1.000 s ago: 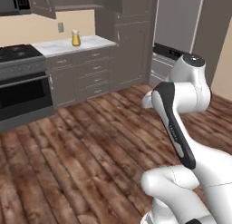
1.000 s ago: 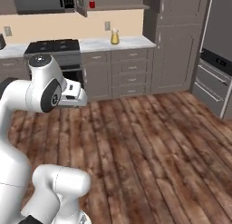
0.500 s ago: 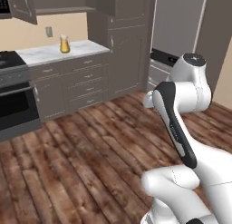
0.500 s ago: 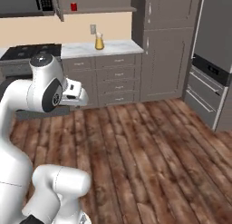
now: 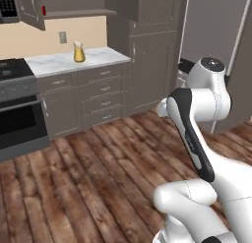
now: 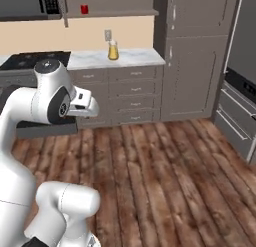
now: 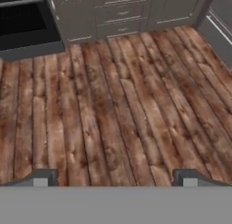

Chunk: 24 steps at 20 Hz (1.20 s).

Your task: There is a tray on the dining counter. Grab the cup, mug, and pitcher and place them on the tray. The pitcher may be placed next to the tray if it cannot fit the tray.

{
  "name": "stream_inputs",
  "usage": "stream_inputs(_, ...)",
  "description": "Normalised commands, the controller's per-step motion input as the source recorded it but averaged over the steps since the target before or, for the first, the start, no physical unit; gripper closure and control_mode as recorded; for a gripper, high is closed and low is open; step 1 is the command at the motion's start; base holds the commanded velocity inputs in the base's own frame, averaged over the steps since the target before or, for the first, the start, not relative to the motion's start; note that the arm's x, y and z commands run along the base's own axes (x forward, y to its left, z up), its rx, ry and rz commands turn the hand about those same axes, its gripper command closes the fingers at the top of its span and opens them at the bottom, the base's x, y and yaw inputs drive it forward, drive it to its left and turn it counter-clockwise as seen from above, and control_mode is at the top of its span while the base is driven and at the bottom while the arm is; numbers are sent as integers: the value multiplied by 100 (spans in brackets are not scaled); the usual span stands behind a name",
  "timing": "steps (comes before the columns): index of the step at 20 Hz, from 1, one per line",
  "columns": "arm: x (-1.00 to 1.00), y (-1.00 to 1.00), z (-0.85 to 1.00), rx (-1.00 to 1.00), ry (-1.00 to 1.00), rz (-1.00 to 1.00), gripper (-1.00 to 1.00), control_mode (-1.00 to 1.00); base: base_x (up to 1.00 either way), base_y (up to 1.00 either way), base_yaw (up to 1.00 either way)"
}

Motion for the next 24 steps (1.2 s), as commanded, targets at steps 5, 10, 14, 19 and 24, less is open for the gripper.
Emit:
stream_inputs(5, 0, 0, 0, 0, 0, 0, -100, 100, 84, -10, 30)
stream_inputs(10, 0, 0, 0, 0, 0, 0, -100, 100, 78, -32, 39)
stream_inputs(14, 0, 0, 0, 0, 0, 0, -100, 100, 62, -32, 16)
stream_inputs(19, 0, 0, 0, 0, 0, 0, -100, 100, 77, -54, 7)
stream_inputs(24, 0, 0, 0, 0, 0, 0, -100, 100, 87, -64, 2)
